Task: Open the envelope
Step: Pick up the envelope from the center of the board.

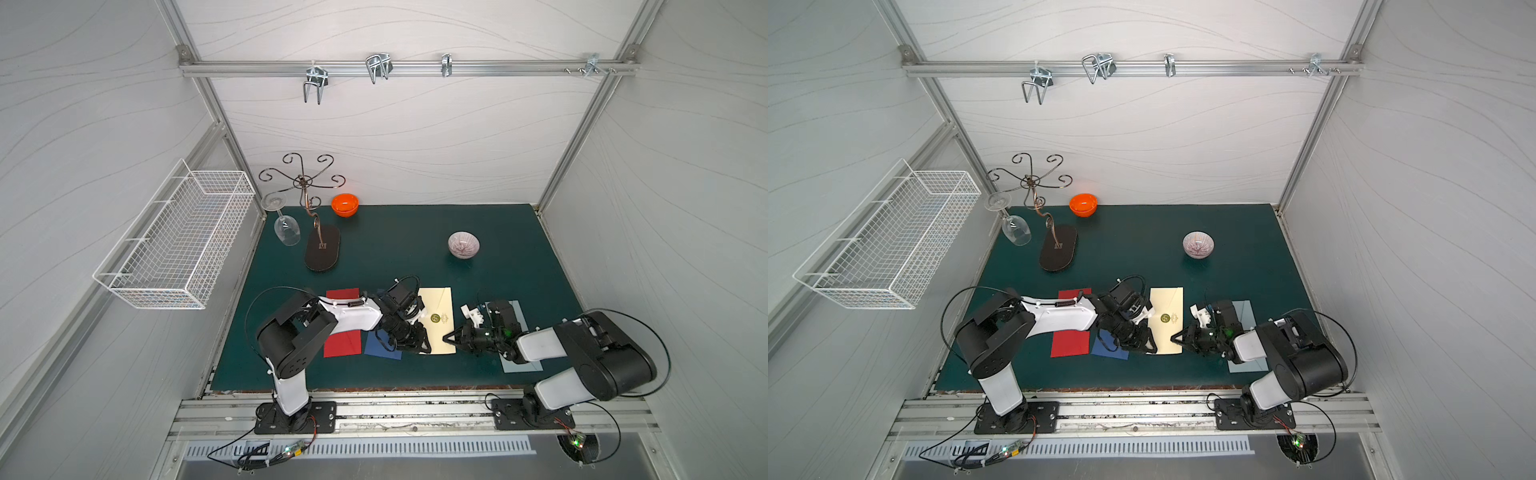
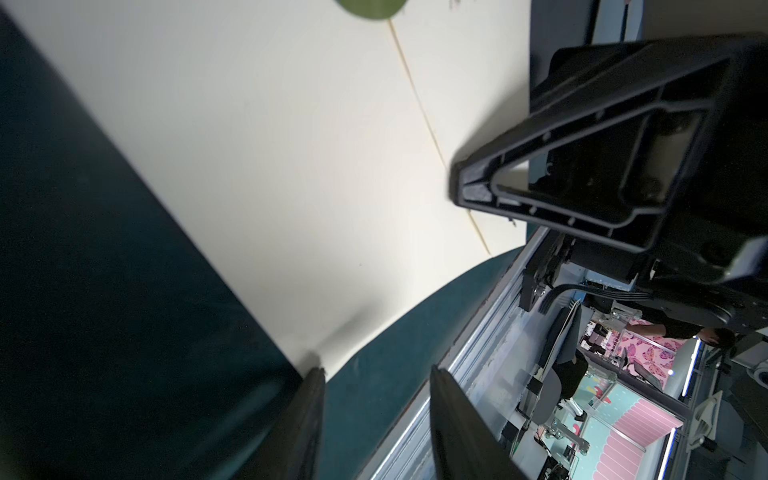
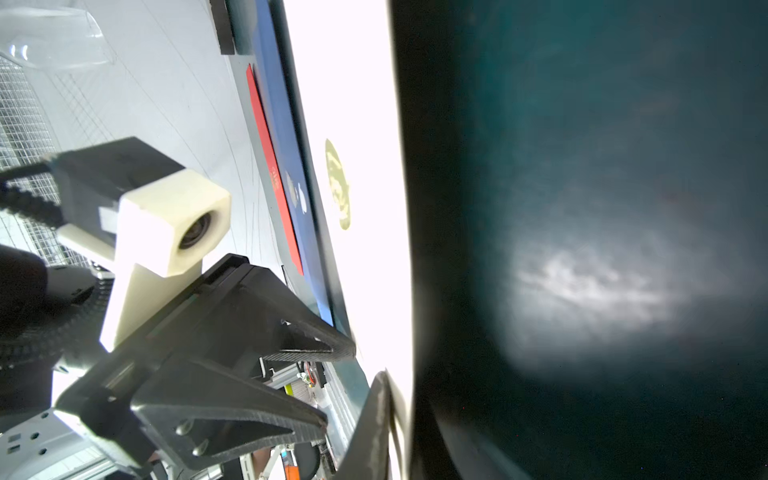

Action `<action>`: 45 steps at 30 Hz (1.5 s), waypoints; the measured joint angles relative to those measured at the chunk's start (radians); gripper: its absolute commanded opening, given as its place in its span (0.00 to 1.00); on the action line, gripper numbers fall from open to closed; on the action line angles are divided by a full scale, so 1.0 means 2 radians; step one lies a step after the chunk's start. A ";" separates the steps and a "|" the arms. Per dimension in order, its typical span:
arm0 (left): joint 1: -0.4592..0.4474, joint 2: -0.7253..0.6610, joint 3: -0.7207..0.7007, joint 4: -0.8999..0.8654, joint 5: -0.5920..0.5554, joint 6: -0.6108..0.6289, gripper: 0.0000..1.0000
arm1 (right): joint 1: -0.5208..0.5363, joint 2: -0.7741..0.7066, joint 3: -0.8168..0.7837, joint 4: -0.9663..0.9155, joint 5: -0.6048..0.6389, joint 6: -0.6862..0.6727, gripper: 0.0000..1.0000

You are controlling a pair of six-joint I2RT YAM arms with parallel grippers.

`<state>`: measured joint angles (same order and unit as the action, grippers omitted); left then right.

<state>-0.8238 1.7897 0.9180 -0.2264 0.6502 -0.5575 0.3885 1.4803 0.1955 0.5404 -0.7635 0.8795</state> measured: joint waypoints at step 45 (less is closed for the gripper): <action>0.160 -0.423 -0.146 0.155 -0.210 -0.004 0.99 | 0.065 -0.249 0.242 -0.325 0.072 -0.226 0.00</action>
<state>-0.5030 0.9440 0.6270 0.0834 0.2298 -0.5655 0.5179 0.9829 0.6804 -0.1101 -0.6201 0.4278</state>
